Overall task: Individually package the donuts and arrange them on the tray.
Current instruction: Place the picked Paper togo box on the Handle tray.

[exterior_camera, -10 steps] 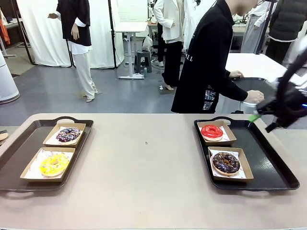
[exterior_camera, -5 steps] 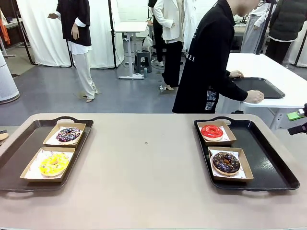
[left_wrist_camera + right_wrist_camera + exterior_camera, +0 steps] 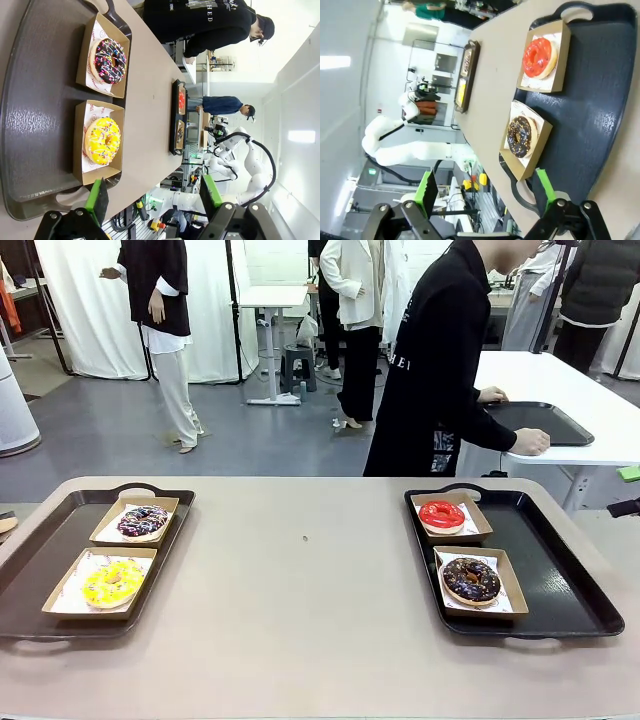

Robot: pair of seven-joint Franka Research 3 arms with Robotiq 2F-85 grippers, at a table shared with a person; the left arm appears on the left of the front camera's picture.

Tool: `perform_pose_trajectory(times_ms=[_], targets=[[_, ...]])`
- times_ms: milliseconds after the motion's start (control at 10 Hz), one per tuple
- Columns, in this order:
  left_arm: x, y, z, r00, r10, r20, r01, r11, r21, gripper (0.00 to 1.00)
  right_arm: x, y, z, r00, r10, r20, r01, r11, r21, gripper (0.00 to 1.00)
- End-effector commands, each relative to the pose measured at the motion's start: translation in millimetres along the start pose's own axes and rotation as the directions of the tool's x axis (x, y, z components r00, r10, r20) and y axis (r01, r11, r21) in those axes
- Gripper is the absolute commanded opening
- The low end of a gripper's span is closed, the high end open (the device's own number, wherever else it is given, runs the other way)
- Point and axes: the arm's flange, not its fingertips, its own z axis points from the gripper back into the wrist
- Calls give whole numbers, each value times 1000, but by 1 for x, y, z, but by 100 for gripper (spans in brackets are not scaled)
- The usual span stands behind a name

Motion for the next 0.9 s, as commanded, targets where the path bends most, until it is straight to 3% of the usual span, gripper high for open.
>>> perform_pose_trajectory(times_ms=[0, 300, 400, 800], targets=[[-2, 0, 1, 1000, 0, 1, 0, 1000, -8, 96, 3, -6, 4, 997, -41, 59, 38, 998, 52, 100], [-2, 0, 1, 1000, 0, 1, 0, 1000, -8, 96, 4, -8, 1, 991, -101, 83, 99, 995, 27, 100], [-2, 0, 1, 1000, 0, 1, 0, 1000, -8, 96, -4, -12, 8, 998, -44, 46, 43, 999, 30, 100], [-2, 0, 1, 1000, 0, 1, 0, 1000, -8, 96, -4, -12, 8, 998, -44, 46, 43, 999, 30, 100]])
